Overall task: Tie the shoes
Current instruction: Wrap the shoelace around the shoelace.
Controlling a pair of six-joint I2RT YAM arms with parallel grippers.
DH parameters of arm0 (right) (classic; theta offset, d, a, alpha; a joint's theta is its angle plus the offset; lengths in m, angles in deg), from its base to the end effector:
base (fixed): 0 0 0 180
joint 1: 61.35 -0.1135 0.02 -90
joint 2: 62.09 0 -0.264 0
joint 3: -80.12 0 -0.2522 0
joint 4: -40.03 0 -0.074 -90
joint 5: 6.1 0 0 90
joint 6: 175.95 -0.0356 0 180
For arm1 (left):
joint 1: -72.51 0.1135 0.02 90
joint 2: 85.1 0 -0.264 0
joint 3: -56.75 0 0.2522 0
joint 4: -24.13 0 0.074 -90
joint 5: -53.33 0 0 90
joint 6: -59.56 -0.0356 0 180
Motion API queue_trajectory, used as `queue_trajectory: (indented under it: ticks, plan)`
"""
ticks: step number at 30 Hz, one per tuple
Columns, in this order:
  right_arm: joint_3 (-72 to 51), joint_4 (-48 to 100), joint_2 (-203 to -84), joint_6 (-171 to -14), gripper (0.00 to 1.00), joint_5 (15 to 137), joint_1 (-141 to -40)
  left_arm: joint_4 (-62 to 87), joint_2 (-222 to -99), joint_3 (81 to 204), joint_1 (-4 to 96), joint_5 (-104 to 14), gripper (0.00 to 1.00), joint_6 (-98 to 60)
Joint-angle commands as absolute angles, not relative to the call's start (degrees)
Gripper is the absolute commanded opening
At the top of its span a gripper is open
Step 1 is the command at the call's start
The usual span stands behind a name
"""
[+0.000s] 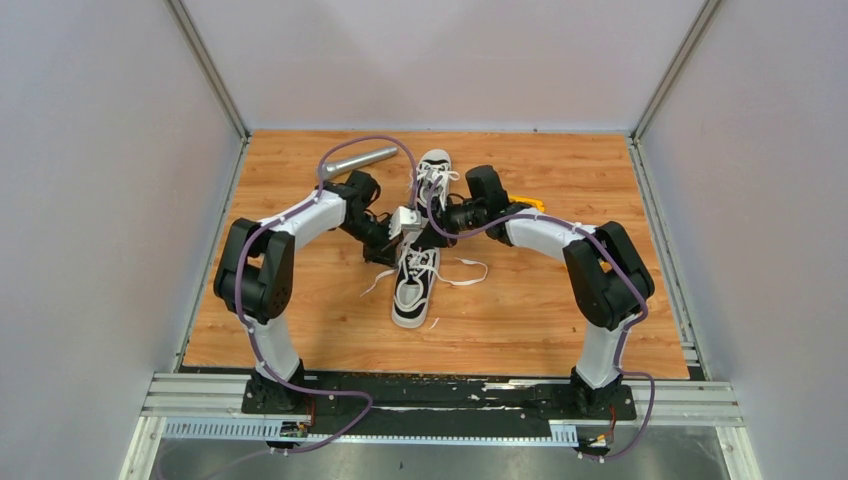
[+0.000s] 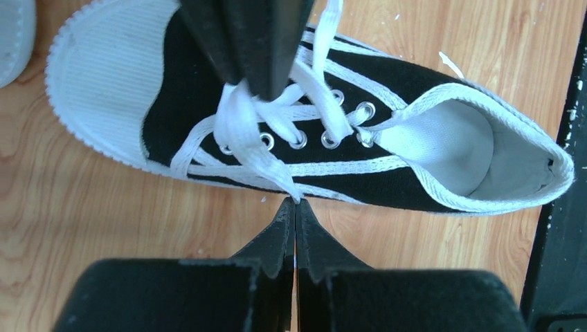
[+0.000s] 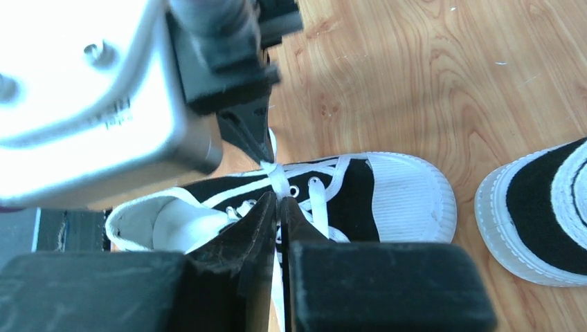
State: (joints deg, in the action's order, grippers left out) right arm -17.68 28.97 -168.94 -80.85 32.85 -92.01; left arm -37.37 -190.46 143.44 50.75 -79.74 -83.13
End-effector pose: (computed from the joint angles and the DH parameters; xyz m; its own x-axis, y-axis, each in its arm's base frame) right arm 0.3334 0.2298 0.2047 -0.4233 -0.3159 -0.8491 -0.9050 0.1914 0.3799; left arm 0.3123 -0.1508 0.1888 -0.2532 0.7267 -0.6387 0.9576 0.0945 -0.2721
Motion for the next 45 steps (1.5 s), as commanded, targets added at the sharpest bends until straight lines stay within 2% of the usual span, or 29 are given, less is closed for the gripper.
queue_trajectory:
  ticks: [1,5,8,15,22,25,29,34,38,40,43,45]
  plan:
    - [-18.5,23.7,-165.6,-69.4,0.14,28.7,-91.6,-35.3,-184.4,143.4,51.9,-76.7,0.0,-78.8]
    - [-19.1,13.8,-162.2,-50.8,0.37,28.5,-91.1,-36.8,-180.3,143.5,54.4,-76.2,0.0,-78.2]
    - [-18.3,12.5,-161.6,-45.1,0.46,28.6,-91.0,-33.9,-177.2,141.7,54.7,-76.8,0.0,-74.7]
    - [-13.3,15.7,-164.6,-44.9,0.51,28.7,-94.2,-25.5,-173.4,138.3,54.7,-81.3,0.0,-66.4]
    - [-11.8,19.3,-165.4,-47.1,0.53,30.5,-98.1,-26.8,-171.6,137.4,54.7,-82.6,0.0,-67.2]
    - [-11.4,19.3,-165.9,-47.9,0.42,31.2,-98.5,-26.8,-171.2,136.9,54.7,-82.8,0.0,-67.5]
    - [-11.2,19.3,-165.7,-49.0,0.18,32.5,-98.6,-26.2,-171.1,136.8,54.7,-82.9,0.0,-67.1]
    - [-11.3,22.2,-165.0,-54.4,0.04,35.4,-98.7,-24.5,-171.5,136.6,54.7,-83.4,0.0,-65.6]
    - [-11.2,25.3,-164.0,-62.5,0.02,35.9,-98.7,-18.7,-170.7,133.1,54.7,-83.0,0.34,-59.7]
    - [-11.1,28.3,-163.9,-69.2,0.01,37.4,-98.6,-10.4,-168.0,128.2,54.7,-83.9,0.43,-52.9]
    - [-11.3,30.5,-164.3,-77.6,0.01,38.0,-98.4,7.2,-161.6,120.4,54.7,-82.9,0.49,-46.4]
    - [-12.2,32.1,-164.5,-81.6,0.01,38.4,-98.4,12.4,-160.0,117.3,54.5,-80.6,0.52,-43.7]
